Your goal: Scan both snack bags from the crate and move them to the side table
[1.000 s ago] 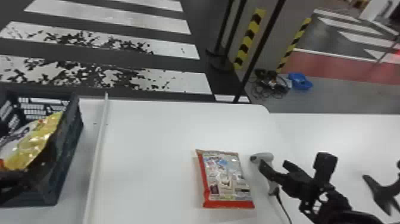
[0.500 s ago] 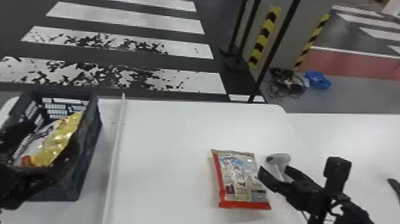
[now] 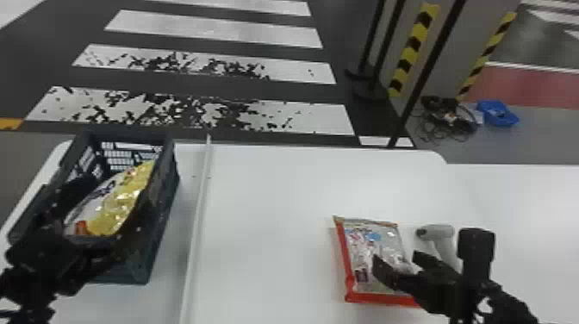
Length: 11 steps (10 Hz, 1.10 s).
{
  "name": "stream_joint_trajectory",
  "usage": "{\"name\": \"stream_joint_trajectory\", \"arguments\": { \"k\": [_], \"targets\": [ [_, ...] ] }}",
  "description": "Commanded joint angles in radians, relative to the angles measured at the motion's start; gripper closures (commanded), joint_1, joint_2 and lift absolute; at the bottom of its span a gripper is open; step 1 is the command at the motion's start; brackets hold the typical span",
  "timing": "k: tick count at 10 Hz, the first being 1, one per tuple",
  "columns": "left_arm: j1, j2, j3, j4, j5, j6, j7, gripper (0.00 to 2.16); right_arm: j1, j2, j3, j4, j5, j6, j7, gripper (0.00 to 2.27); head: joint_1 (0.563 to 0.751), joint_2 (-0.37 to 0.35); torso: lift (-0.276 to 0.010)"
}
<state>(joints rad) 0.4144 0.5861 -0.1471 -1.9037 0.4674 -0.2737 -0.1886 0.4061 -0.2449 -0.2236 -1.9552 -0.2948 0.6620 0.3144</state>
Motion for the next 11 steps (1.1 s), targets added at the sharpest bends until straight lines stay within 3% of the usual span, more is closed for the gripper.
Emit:
{"name": "stream_joint_trajectory", "arguments": {
  "k": [1,4,5,6,7,8,11],
  "targets": [
    [0.001,-0.002,0.000,0.000,-0.001,0.000,0.000,0.08,-0.030,-0.004,0.041,0.050,0.036,-0.015,0.000,0.05,0.695,-0.142,-0.095],
    [0.001,-0.002,0.000,0.000,-0.001,0.000,0.000,0.08,-0.087,-0.025,0.099,0.127,0.085,0.006,0.000,0.09,0.695,-0.122,-0.095],
    [0.001,-0.002,0.000,0.000,-0.001,0.000,0.000,0.08,-0.124,-0.040,0.132,0.170,0.123,0.092,0.002,0.56,0.695,-0.118,-0.095],
    [0.001,-0.002,0.000,0.000,-0.001,0.000,0.000,0.08,-0.136,-0.051,0.138,0.194,0.132,0.110,0.002,1.39,0.695,-0.120,-0.095],
    [-0.002,-0.002,0.000,0.002,-0.001,0.000,0.001,0.08,-0.128,-0.051,0.138,0.196,0.140,0.068,0.000,2.06,0.695,-0.123,-0.095],
    [-0.002,-0.002,-0.002,0.002,-0.001,0.000,0.001,0.08,-0.104,-0.051,0.132,0.182,0.134,-0.046,-0.017,2.24,0.695,-0.130,-0.095],
    [-0.006,-0.005,-0.006,0.009,-0.004,0.000,0.005,0.08,-0.046,-0.074,0.090,0.045,0.100,-0.058,-0.032,2.24,0.695,-0.135,-0.095]
  ]
}}
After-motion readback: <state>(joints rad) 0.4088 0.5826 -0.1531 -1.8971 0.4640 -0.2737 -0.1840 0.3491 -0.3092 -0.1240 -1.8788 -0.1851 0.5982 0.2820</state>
